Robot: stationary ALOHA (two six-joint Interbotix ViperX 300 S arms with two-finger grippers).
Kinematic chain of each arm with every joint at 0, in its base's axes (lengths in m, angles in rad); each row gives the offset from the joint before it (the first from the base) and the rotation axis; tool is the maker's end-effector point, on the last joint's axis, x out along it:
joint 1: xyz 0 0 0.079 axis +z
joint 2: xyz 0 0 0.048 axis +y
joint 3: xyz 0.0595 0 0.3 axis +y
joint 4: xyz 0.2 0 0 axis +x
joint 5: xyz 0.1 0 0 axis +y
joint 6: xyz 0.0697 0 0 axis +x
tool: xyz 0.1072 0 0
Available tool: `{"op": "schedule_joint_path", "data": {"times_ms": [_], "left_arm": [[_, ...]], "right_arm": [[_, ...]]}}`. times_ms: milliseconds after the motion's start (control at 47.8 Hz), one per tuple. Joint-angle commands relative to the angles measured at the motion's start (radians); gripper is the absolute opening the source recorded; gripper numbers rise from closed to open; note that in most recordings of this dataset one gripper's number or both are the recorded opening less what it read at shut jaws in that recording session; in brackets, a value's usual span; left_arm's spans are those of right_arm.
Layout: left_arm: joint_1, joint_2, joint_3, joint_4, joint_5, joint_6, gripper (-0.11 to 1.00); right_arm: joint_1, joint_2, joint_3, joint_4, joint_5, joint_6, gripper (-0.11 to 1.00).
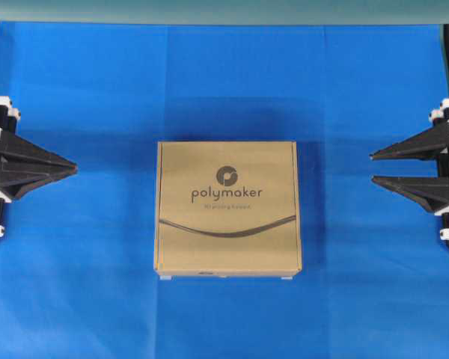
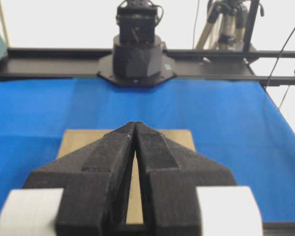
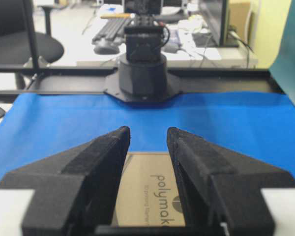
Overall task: Lift up the cardboard box by clamping it between your arms.
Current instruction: 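Move both grippers inward to press against the box's left and right sides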
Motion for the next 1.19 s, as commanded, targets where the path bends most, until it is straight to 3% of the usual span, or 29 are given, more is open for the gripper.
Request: {"op": "schedule_joint_path", "data": {"times_ms": [0, 147, 251, 419, 586, 796, 921, 1026, 1068, 1173], "left_arm": [[-0.003, 0.051, -0.043, 0.015, 0.017, -0.031, 0.05], [-0.012, 0.103, -0.094, 0.017, 0.100, -0.048, 0.00], [-0.012, 0.127, -0.121, 0.017, 0.189, -0.051, 0.00], [-0.003, 0.172, -0.158, 0.017, 0.411, -0.046, 0.00], [0.008, 0.236, -0.178, 0.018, 0.569, -0.046, 0.00], [0.012, 0.311, -0.190, 0.020, 0.641, -0.041, 0.00], [0.011, 0.347, -0.190, 0.020, 0.641, -0.038, 0.00], [0.012, 0.370, -0.189, 0.020, 0.641, -0.043, 0.02], [0.012, 0.379, -0.187, 0.020, 0.638, -0.046, 0.08], [0.014, 0.414, -0.178, 0.018, 0.630, -0.057, 0.37]], "right_arm": [[-0.008, 0.018, -0.026, 0.011, 0.011, -0.002, 0.14], [-0.012, 0.028, -0.089, 0.054, 0.321, 0.008, -0.03], [-0.017, 0.037, -0.140, 0.051, 0.558, 0.008, -0.03], [-0.023, 0.091, -0.172, 0.037, 0.822, 0.008, -0.03], [-0.037, 0.189, -0.173, 0.009, 0.956, 0.006, -0.03], [-0.063, 0.302, -0.186, -0.026, 0.974, 0.002, 0.03], [-0.080, 0.364, -0.192, -0.026, 0.974, 0.002, 0.18], [-0.083, 0.405, -0.195, -0.026, 0.974, 0.002, 0.44], [-0.083, 0.417, -0.193, -0.028, 0.973, 0.003, 0.57], [-0.084, 0.442, -0.190, -0.026, 0.973, 0.003, 0.86]]}}
